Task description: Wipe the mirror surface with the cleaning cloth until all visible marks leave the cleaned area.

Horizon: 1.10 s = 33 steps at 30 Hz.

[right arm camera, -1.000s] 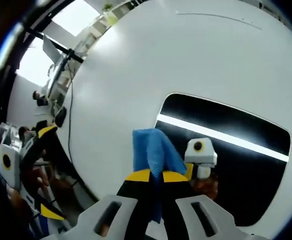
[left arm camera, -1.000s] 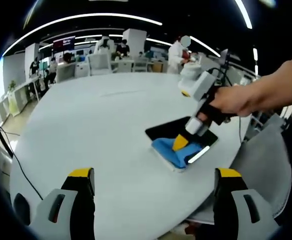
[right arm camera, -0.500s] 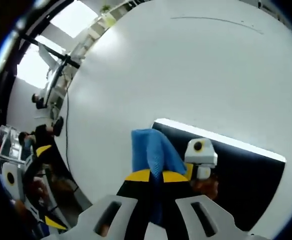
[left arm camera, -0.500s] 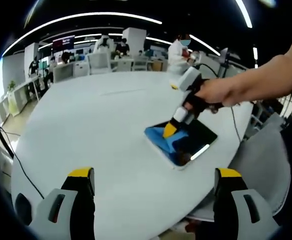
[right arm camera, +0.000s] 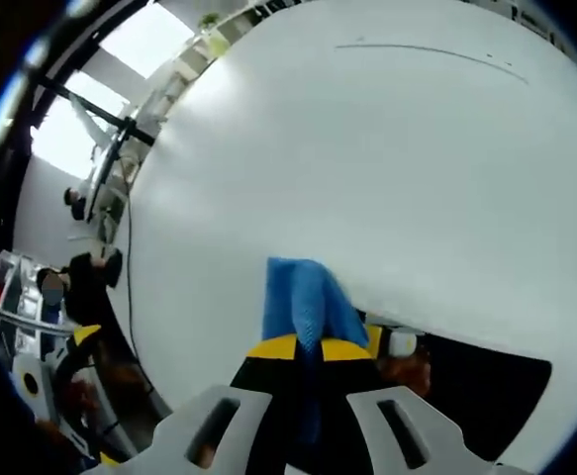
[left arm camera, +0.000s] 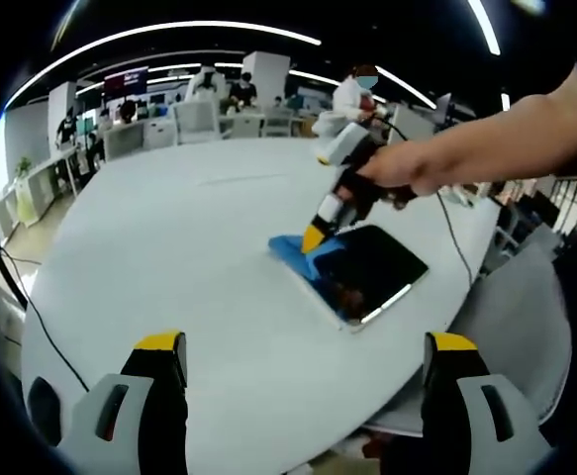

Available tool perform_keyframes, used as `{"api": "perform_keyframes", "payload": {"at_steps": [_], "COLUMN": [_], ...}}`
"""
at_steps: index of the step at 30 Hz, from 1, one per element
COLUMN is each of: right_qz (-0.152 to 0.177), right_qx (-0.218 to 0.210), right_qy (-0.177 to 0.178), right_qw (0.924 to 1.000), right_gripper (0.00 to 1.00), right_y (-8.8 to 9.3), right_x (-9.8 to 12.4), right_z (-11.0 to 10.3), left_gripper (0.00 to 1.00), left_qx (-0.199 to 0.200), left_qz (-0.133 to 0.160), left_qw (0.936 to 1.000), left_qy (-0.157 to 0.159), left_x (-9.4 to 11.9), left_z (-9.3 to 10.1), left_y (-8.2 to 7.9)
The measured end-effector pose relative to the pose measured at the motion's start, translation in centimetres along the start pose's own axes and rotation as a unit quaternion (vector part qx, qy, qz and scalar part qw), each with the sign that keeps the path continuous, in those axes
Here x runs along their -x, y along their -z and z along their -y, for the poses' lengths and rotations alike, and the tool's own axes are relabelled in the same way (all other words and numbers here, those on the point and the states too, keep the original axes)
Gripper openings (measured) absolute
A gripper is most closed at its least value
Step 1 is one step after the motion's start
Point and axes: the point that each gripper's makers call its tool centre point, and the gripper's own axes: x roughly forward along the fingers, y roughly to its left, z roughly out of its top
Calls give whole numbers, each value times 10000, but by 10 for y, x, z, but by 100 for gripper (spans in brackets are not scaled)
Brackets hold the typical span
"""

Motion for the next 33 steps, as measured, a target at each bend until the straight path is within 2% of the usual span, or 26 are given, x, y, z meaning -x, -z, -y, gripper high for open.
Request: {"api": "perform_keyframes", "payload": {"at_steps": [2,16,25,33], "right_qz": [-9,37,52,60], "right_qx": [19,54,42,21], "right_qy": [15,-12,89,165], "right_qw": [10000,10000,9999,9998], "right_gripper": [1,1,1,1], "right_y": [-4,-4,-1,3], "right_x": [-2,1,9,14], "right_z": [2,2,21,30], "left_gripper": [100,100,100,100], "left_qx": [-4,-53,-79,-122], "left_qz": [5,8,66,58], "left_qw": [10000,10000,9999,9999], "left_qy": [9,-13,8,37], "left_x": [-1,-4,-8,-9], "left_z": [2,2,4,5], "left_y": [-1,-4,-10,-10]}}
